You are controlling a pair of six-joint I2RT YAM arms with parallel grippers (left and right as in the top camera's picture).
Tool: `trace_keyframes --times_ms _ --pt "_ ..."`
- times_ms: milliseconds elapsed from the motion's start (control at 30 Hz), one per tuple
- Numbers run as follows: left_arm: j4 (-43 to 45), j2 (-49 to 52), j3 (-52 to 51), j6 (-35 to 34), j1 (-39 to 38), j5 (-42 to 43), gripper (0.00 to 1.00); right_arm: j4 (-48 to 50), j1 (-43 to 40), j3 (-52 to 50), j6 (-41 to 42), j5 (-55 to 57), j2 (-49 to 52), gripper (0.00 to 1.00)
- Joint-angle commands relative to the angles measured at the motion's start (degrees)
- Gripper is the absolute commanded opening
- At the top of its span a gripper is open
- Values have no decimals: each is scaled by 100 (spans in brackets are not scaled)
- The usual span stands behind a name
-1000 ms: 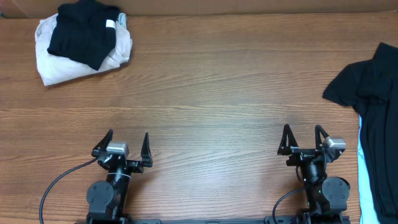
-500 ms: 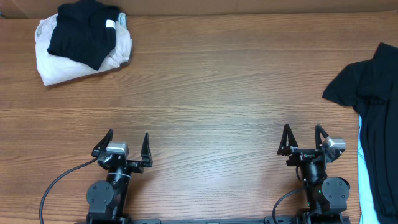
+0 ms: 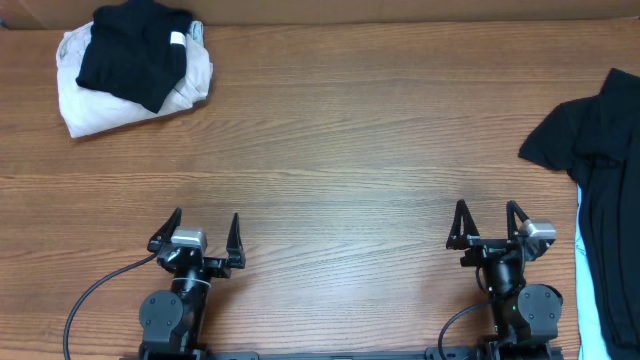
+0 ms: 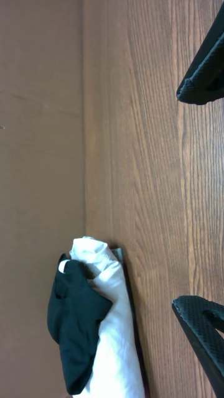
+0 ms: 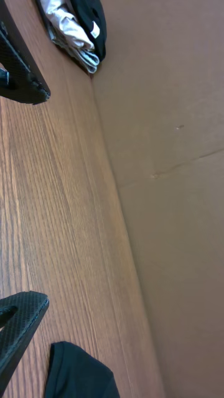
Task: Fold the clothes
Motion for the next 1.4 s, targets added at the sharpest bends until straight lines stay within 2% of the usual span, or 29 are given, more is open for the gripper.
trace_keyframes --times_ms 0,1367 --pt "2 -72 -31 111 -15 -79 100 48 48 -61 0 39 -52 100" --pt "-11 -72 -31 111 -15 -181 100 48 48 -61 0 39 -52 100"
